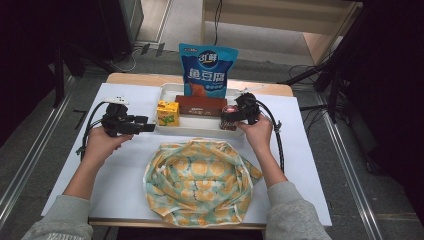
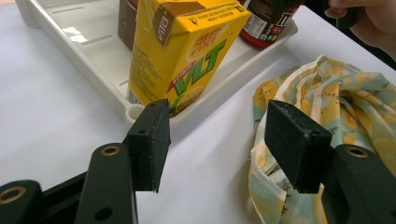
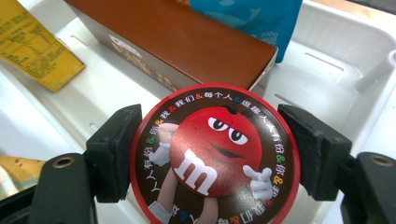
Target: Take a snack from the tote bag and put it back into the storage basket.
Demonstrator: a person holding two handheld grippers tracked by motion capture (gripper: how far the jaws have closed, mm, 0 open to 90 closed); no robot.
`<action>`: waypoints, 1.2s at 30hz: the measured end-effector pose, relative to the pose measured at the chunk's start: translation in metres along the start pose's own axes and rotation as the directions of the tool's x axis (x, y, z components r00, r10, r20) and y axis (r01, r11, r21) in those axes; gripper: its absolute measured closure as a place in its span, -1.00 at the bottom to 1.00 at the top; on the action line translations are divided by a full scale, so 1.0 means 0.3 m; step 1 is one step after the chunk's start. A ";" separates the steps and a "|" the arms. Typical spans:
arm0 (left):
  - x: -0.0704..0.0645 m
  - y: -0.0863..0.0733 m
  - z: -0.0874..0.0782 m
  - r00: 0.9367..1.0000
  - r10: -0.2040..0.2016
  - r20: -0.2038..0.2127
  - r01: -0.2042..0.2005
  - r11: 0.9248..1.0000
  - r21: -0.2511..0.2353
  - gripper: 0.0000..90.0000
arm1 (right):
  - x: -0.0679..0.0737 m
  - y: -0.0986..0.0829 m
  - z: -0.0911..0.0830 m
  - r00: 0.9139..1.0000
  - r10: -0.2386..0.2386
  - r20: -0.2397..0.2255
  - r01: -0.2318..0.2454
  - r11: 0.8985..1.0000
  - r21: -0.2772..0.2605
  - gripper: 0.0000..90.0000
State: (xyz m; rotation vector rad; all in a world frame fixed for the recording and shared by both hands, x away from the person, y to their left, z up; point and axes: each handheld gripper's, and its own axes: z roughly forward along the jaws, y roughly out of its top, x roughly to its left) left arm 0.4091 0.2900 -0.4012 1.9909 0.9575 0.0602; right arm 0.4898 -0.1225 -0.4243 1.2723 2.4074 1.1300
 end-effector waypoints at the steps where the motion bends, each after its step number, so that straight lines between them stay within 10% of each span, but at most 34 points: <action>1: 0.000 0.000 0.000 1.000 0.000 0.001 0.000 1.000 0.000 -0.09 | -0.001 -0.002 0.002 1.000 0.002 0.003 -0.002 1.000 0.006 -0.41; 36: -0.006 0.005 0.004 1.000 0.001 0.002 -0.001 1.000 0.004 -0.10 | 0.034 -0.016 -0.032 1.000 -0.001 -0.017 0.000 0.999 -0.053 -0.51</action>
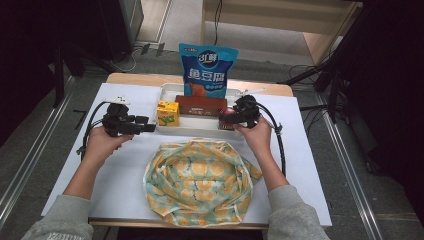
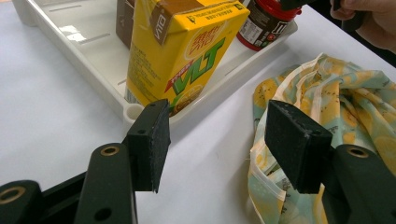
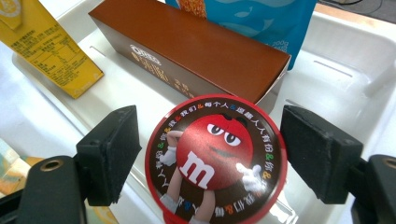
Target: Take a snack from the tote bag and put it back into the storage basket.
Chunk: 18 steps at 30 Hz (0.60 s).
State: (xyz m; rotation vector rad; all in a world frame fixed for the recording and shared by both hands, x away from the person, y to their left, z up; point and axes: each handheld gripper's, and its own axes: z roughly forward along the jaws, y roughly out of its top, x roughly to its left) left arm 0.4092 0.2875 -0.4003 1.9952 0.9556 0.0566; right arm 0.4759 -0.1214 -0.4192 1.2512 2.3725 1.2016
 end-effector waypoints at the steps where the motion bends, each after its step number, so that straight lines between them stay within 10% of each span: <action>1: -0.001 0.000 0.001 1.000 0.003 0.000 -0.003 1.000 -0.003 -0.10 | 0.002 0.000 -0.004 1.000 -0.005 0.009 0.005 1.000 0.001 -0.50; 18: -0.015 -0.003 0.001 1.000 0.004 0.010 -0.005 1.000 0.030 -0.15 | 0.052 0.009 -0.092 0.997 -0.049 -0.053 0.046 0.998 -0.046 -0.34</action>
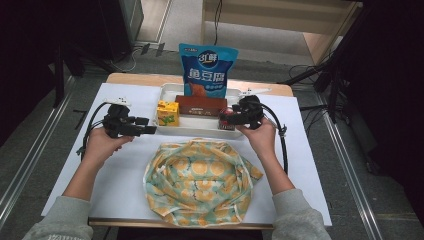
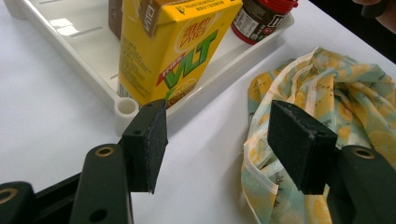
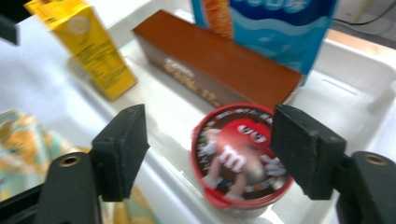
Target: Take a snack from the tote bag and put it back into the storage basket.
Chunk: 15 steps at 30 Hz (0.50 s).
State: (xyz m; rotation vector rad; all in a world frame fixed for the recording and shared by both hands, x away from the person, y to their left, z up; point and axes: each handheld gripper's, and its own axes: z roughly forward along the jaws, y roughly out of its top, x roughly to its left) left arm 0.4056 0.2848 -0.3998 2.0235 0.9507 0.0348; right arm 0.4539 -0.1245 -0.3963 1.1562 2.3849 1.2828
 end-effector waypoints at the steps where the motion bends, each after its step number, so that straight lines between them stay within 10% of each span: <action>1: -0.002 0.000 0.000 1.000 0.000 -0.003 0.000 1.000 0.001 -0.15 | 0.005 -0.002 -0.002 1.000 -0.005 -0.006 0.005 1.000 0.000 -0.32; 15: -0.027 -0.009 -0.003 1.000 0.019 -0.001 -0.019 1.000 0.009 -0.16 | 0.049 -0.043 -0.038 0.998 -0.030 -0.058 0.031 0.999 0.008 -0.24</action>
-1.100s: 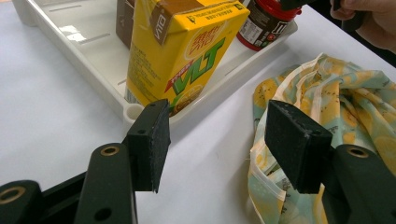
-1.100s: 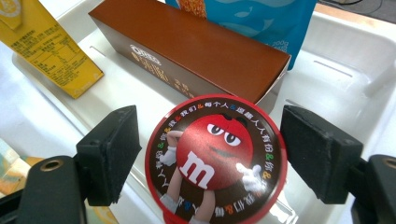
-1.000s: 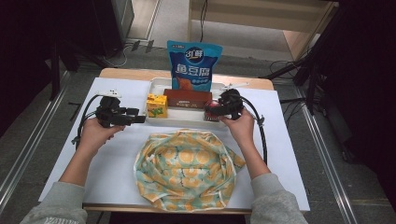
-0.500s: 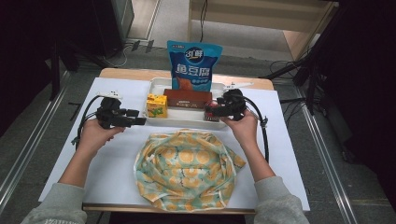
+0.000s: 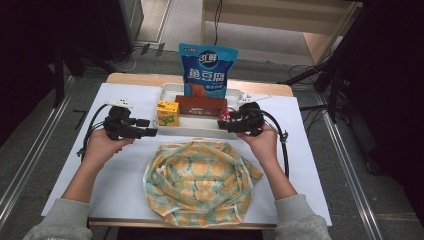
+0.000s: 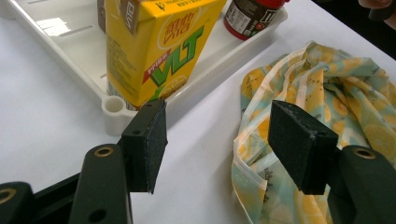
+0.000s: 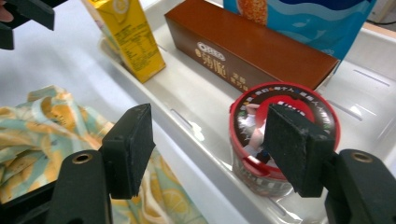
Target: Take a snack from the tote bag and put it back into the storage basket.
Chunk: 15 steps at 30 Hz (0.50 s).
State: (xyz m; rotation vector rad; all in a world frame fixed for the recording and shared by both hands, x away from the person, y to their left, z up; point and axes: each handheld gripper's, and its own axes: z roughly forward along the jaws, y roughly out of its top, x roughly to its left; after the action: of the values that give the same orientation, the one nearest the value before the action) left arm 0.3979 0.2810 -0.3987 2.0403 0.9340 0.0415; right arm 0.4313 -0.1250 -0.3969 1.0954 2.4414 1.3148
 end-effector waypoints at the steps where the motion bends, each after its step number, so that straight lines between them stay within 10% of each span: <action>1: -0.001 -0.002 -0.001 1.000 0.000 0.000 0.000 1.000 0.000 -0.16 | 0.004 -0.002 -0.003 1.000 -0.002 -0.006 0.002 1.000 -0.002 -0.24; 15: -0.021 -0.020 -0.008 1.000 0.011 -0.004 -0.011 1.000 0.011 -0.16 | 0.036 -0.032 -0.044 0.999 -0.035 -0.029 0.035 0.999 0.001 -0.30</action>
State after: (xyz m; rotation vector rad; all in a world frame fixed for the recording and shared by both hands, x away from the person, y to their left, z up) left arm 0.3890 0.2807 -0.3997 2.0559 0.9276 0.0465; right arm 0.4123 -0.1299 -0.3943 1.0361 2.4709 1.3278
